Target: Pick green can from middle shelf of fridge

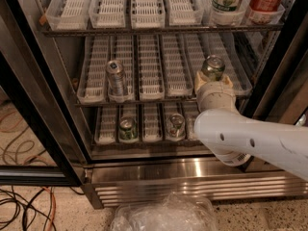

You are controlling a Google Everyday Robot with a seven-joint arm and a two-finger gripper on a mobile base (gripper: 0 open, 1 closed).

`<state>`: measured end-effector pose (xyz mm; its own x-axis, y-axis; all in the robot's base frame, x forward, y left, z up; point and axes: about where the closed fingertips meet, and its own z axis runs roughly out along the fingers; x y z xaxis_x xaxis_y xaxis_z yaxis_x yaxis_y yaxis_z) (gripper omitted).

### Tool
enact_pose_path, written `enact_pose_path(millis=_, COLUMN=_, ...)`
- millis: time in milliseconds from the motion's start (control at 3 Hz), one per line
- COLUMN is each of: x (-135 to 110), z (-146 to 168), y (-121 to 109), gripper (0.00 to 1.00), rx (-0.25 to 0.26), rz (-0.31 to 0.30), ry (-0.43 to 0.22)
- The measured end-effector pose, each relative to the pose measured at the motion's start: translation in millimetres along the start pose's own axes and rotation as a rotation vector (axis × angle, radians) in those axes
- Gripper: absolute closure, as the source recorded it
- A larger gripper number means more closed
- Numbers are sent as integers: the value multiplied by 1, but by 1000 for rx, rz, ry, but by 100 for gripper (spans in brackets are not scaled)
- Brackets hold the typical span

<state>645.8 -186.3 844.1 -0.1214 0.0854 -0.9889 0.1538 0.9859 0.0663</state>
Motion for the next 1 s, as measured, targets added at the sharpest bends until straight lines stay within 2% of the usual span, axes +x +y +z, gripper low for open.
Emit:
enact_pose_path(millis=667, x=0, z=0, y=0, gripper=88, rx=0, rz=0, ry=0)
enact_pose_path(millis=1000, x=0, z=0, y=0, gripper=86, rx=0, rz=0, ry=0)
